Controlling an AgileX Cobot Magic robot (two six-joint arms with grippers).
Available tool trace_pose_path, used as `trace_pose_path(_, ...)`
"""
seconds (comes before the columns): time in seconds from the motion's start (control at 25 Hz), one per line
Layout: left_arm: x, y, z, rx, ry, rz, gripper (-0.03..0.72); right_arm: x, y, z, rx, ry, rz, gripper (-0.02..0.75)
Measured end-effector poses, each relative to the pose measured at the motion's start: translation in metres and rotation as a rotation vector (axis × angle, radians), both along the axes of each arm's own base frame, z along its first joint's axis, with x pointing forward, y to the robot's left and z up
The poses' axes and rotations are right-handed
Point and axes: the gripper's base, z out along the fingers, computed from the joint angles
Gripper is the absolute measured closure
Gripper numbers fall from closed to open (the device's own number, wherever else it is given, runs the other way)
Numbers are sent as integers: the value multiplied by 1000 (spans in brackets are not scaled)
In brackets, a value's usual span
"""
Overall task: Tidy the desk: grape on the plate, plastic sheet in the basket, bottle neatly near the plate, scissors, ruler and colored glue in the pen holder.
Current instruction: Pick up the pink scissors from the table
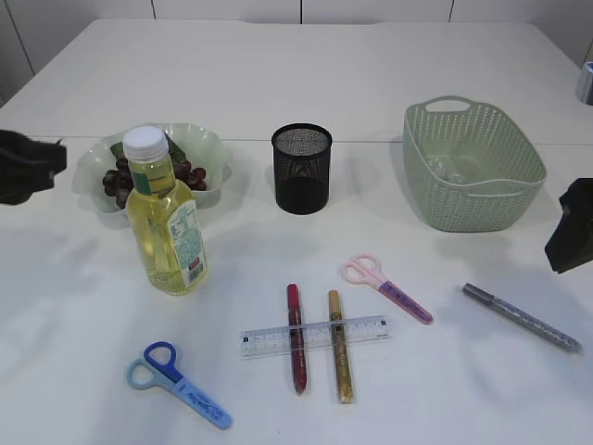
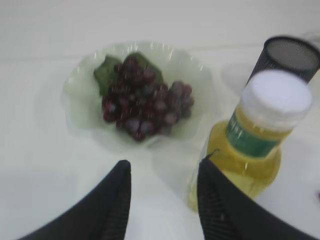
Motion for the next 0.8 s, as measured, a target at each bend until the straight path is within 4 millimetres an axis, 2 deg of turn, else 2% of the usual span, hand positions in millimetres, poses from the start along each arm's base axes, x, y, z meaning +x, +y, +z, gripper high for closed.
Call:
trace_pose_path(0.28, -37, 12, -12, -11, 447, 132, 366, -1, 0, 0, 0, 14, 1, 175)
trace_pose_path(0.44, -48, 12, -6, 8, 684, 157, 366, -2, 0, 0, 2, 18, 1, 175)
trace_pose_path(0.64, -54, 12, 7, 38, 810, 160, 367, 2, 2, 7, 15, 7, 1, 175)
trace_pose_path(0.8, -57, 13, 7, 45, 840, 161, 367, 24, 7, 19, 37, -11, 3, 175)
